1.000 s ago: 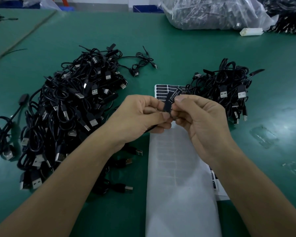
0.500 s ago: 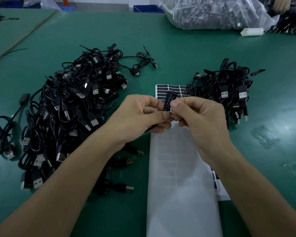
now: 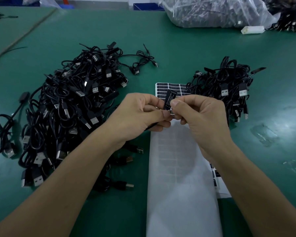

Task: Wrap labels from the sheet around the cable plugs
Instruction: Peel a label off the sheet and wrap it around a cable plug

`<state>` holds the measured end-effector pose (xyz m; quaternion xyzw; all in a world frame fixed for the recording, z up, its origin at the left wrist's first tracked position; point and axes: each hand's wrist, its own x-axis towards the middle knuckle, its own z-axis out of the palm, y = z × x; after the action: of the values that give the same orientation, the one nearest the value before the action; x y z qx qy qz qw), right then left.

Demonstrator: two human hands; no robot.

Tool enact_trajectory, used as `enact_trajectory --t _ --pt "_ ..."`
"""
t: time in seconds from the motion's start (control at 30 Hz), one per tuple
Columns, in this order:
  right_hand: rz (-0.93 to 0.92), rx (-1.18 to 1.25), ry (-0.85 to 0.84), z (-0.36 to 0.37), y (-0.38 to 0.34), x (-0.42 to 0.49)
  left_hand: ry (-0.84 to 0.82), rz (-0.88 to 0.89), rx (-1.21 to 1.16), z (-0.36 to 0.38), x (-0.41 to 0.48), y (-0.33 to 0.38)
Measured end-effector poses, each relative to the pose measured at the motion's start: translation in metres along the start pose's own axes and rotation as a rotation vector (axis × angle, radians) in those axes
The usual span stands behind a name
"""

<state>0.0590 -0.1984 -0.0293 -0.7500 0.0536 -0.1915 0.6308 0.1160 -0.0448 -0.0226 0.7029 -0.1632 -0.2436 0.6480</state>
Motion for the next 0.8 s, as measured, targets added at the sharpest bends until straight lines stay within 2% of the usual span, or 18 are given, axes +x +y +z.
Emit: enact_trajectory --t 0.8 --pt "0.012 -0.051 0.002 -0.0020 -0.0006 0.0001 -0.008 0.025 0.036 -0.0005 0.0009 -0.0033"
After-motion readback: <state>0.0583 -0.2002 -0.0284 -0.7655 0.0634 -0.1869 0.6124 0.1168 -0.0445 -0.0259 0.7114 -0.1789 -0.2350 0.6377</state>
